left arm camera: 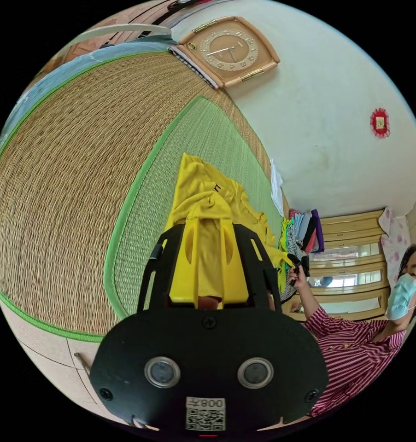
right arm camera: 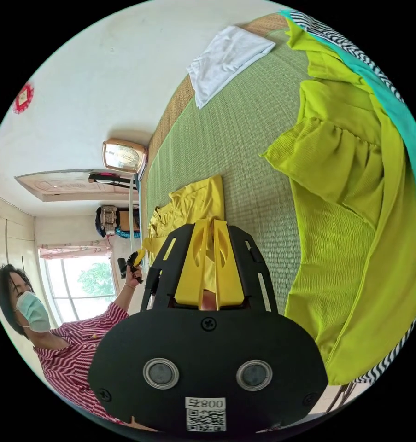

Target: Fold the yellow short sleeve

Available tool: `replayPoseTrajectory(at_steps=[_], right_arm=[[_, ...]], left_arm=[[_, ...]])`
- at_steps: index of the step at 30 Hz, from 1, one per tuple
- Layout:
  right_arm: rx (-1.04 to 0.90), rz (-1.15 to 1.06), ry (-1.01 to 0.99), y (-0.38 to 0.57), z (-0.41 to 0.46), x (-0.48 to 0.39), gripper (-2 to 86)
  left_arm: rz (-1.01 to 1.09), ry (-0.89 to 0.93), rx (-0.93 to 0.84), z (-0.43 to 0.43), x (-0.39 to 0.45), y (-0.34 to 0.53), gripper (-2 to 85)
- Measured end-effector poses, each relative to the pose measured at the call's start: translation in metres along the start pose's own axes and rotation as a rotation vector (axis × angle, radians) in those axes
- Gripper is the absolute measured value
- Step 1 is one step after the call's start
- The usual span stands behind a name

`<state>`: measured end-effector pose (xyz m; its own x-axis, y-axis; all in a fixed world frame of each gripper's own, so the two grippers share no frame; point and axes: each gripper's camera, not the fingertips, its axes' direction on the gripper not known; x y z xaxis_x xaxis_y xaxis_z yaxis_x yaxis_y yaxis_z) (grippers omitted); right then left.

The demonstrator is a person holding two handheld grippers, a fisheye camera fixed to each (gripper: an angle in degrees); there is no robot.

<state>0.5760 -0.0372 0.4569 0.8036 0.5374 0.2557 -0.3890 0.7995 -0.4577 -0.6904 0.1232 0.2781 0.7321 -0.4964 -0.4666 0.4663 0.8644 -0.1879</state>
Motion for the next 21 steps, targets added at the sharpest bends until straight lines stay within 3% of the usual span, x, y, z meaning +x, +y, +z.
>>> replayPoseTrajectory(at_steps=[7, 16, 21], right_arm=[[0.044, -0.034, 0.063, 0.028, 0.007, -0.010, 4.6], [-0.016, -0.158, 0.183, 0.026, 0.054, -0.045, 7.3], [-0.062, -0.138, 0.274, 0.016, 0.071, -0.045, 2.6]], left_arm=[[0.078, -0.159, -0.046, 0.032, 0.025, -0.022, 7.4], [0.021, -0.105, -0.035, 0.058, 0.021, -0.047, 1.4], [0.033, -0.090, -0.039, 0.068, 0.025, -0.054, 1.0]])
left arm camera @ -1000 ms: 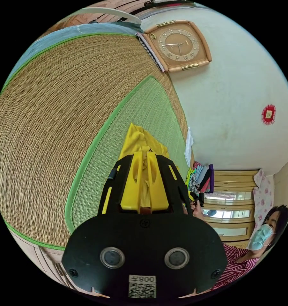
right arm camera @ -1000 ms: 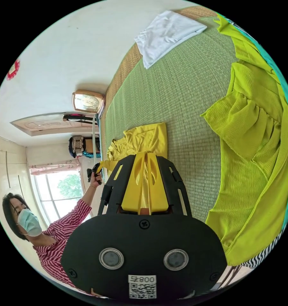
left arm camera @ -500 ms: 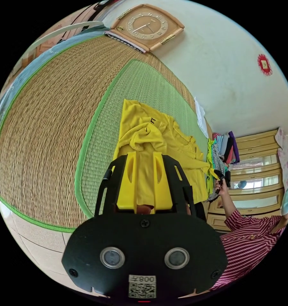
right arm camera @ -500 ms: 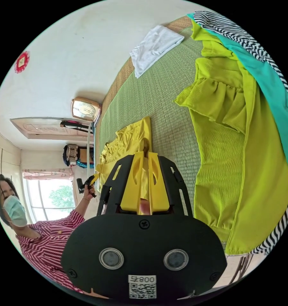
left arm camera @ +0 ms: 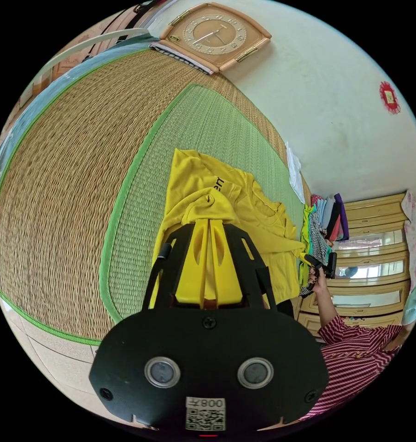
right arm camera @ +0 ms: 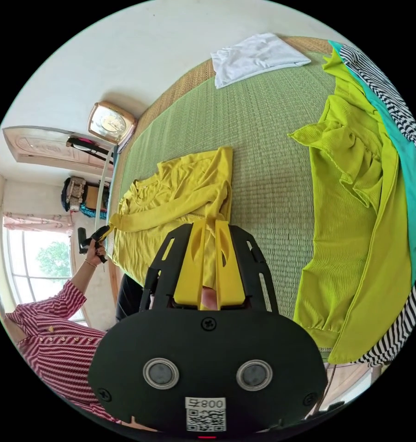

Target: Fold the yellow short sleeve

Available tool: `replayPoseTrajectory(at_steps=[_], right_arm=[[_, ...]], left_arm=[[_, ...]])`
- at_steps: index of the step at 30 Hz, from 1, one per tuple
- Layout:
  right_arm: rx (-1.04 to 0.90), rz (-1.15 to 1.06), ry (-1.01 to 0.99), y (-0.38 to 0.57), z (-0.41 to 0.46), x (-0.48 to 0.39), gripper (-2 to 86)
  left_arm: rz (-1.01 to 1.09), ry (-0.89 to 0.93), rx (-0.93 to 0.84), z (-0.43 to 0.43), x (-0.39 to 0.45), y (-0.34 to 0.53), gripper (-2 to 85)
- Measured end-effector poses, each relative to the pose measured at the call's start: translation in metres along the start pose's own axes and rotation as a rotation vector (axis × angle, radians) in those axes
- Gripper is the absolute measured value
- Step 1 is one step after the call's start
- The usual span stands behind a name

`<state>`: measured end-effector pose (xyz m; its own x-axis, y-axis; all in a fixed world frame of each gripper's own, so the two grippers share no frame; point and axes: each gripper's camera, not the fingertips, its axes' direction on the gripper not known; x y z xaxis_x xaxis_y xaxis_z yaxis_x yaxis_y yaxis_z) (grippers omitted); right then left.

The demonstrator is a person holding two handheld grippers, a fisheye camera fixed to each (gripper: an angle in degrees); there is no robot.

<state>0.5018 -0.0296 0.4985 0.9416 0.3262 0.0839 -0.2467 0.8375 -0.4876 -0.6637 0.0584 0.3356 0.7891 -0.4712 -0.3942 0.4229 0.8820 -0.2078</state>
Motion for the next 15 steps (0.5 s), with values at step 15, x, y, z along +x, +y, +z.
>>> replayPoseTrajectory(at_steps=[15], right_arm=[[-0.018, -0.018, -0.081, -0.005, -0.004, 0.011, 0.2]], left_arm=[[0.110, -0.155, 0.020, 0.021, 0.027, -0.016, 4.5]])
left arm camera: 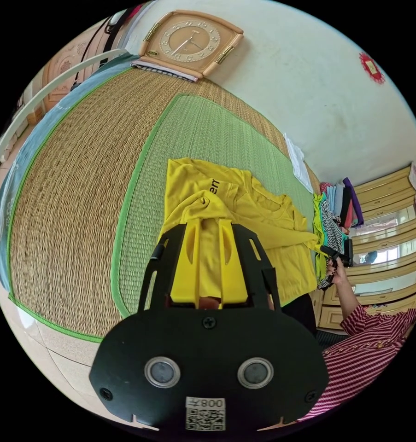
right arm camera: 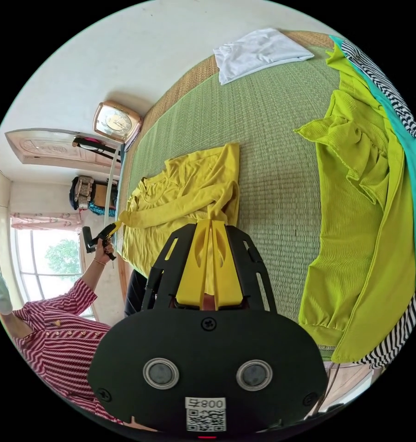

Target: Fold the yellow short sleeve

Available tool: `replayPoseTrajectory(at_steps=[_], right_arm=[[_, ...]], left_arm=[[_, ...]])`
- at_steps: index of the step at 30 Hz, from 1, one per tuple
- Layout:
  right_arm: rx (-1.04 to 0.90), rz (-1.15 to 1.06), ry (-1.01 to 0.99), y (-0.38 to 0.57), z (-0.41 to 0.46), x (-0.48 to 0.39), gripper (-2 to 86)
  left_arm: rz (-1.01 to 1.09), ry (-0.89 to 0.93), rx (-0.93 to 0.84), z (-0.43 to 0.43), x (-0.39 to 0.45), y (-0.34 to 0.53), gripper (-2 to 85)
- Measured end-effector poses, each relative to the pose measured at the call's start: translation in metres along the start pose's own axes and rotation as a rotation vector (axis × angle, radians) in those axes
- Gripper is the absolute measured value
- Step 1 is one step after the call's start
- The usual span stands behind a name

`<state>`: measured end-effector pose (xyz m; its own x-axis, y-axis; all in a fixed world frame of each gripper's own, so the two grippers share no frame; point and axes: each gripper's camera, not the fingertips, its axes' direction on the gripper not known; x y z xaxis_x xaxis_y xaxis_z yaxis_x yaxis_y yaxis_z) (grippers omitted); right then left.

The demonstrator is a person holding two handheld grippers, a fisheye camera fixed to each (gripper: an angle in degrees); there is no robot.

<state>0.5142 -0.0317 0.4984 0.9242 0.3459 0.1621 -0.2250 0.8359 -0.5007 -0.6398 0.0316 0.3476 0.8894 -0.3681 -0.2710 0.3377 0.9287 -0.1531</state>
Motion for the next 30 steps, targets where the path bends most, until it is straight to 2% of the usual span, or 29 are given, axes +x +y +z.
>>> replayPoseTrajectory(at_steps=[4, 12, 24, 30], right_arm=[[0.005, -0.008, -0.050, -0.003, -0.011, 0.002, 0.2], [0.113, 0.029, -0.266, -0.037, -0.063, 0.026, 0.3], [0.134, 0.128, -0.328, -0.098, -0.073, 0.054, 0.2], [0.084, 0.216, -0.298, -0.116, -0.058, 0.072, 0.2]], left_arm=[[-0.005, 0.043, 0.050, -0.005, 0.001, -0.011, 1.3], [-0.033, 0.071, 0.152, -0.015, -0.002, -0.058, 0.5], [-0.046, 0.050, 0.187, 0.014, 0.007, -0.118, 0.3], [-0.121, -0.039, 0.092, 0.057, -0.002, -0.135, 0.5]])
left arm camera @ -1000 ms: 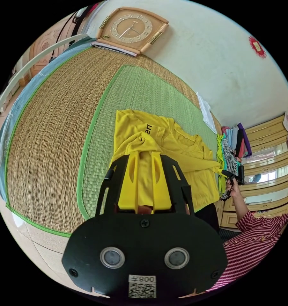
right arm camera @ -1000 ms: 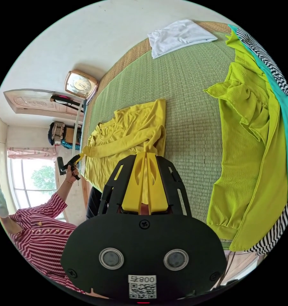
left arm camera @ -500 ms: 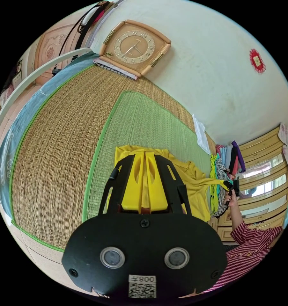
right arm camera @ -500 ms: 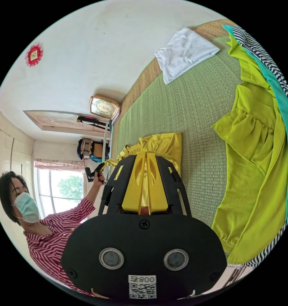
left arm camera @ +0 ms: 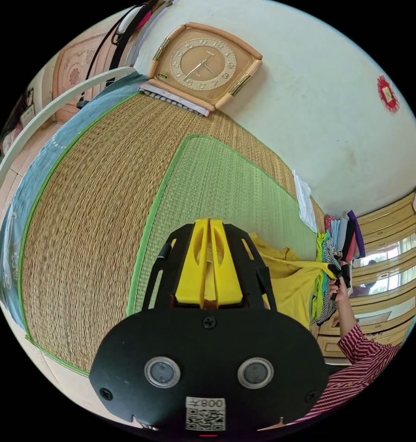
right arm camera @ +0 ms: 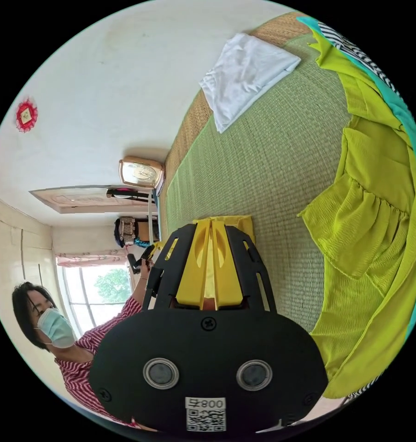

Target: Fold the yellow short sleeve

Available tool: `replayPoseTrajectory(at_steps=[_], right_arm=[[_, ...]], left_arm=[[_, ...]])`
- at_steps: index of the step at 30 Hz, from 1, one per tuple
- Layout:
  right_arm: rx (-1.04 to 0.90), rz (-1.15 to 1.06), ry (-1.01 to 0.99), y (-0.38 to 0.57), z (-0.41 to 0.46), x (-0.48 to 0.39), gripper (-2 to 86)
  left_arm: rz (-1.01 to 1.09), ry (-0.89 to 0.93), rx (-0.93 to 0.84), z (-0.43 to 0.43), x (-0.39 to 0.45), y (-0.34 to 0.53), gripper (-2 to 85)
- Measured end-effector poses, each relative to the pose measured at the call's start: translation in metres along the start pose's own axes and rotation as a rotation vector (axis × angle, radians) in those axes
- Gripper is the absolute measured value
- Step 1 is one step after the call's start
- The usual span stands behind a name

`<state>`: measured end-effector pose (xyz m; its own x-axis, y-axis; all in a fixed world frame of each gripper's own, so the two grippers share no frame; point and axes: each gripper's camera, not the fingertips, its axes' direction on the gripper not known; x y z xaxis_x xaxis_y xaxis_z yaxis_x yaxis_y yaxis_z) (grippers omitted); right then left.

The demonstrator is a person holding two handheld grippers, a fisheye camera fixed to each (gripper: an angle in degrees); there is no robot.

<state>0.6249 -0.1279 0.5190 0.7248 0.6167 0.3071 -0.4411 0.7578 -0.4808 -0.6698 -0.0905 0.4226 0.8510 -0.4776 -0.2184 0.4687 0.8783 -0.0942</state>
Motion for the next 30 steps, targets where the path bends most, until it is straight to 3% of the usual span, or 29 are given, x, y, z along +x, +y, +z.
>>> replayPoseTrajectory(at_steps=[2, 6, 14, 24, 30], right_arm=[[0.001, 0.055, -0.003, -0.005, 0.005, 0.010, 0.3], [0.046, 0.077, -0.047, -0.006, 0.002, 0.011, 0.3], [0.137, -0.035, -0.010, 0.015, 0.000, -0.039, 0.2], [-0.239, -0.384, 0.441, 0.021, 0.169, -0.169, 0.1], [-0.214, -0.419, 0.523, 0.023, 0.189, -0.201, 0.1]], left_arm=[[-0.051, -0.022, -0.007, 0.010, -0.006, 0.000, 0.6], [-0.065, 0.101, 0.030, 0.016, -0.006, 0.010, 1.4], [0.253, 0.161, -0.116, 0.070, 0.090, 0.041, 1.4], [0.554, -0.107, -0.262, 0.157, 0.206, 0.038, 0.4], [0.594, -0.181, -0.215, 0.172, 0.233, 0.032, 0.3]])
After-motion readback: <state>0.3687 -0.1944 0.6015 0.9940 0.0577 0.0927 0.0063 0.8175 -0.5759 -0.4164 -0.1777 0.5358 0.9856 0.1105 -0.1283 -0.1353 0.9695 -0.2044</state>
